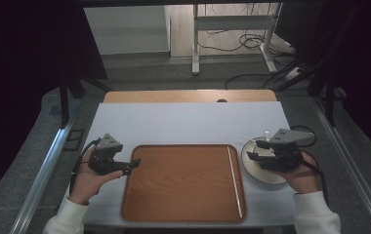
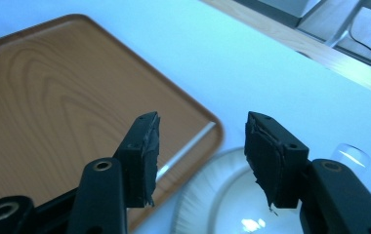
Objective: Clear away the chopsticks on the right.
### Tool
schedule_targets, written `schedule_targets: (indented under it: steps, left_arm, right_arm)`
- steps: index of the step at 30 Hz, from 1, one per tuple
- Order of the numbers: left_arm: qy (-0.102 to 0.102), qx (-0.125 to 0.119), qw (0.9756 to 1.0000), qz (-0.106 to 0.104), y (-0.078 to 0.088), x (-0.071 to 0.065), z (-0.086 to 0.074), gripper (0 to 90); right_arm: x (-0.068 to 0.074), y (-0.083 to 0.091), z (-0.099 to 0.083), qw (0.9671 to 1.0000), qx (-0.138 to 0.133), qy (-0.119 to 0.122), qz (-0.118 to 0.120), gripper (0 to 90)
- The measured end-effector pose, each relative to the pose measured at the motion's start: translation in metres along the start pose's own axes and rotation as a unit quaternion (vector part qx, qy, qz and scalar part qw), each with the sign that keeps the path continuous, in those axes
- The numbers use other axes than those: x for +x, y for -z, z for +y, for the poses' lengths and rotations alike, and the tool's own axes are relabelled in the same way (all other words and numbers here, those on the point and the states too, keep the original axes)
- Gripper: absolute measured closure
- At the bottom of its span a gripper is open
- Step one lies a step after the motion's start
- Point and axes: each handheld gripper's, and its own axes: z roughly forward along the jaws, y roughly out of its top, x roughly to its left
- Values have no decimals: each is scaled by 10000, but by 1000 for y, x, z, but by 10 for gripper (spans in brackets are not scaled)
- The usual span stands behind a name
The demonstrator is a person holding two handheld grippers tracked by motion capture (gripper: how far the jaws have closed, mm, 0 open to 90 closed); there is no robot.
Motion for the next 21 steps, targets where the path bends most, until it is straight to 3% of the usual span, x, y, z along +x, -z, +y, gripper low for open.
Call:
schedule_targets:
  steps: [6,14,17,21]
  left_arm:
    - [10,-12,10000,10,1,0,0,155]
    - [15,3,10000,15,0,1,-1,155]
    - [11,-6,10000,15,0,1,0,155]
    - [14,-10,10000,15,0,1,0,155]
  right_arm:
    - [-30,18,-14,9992,-174,-331,-109,473]
    - [-58,40,-30,9963,-96,-608,-596,481]
    - [-68,47,-39,9936,149,-661,-908,484]
    - [-79,50,-50,9907,530,-622,-1084,492]
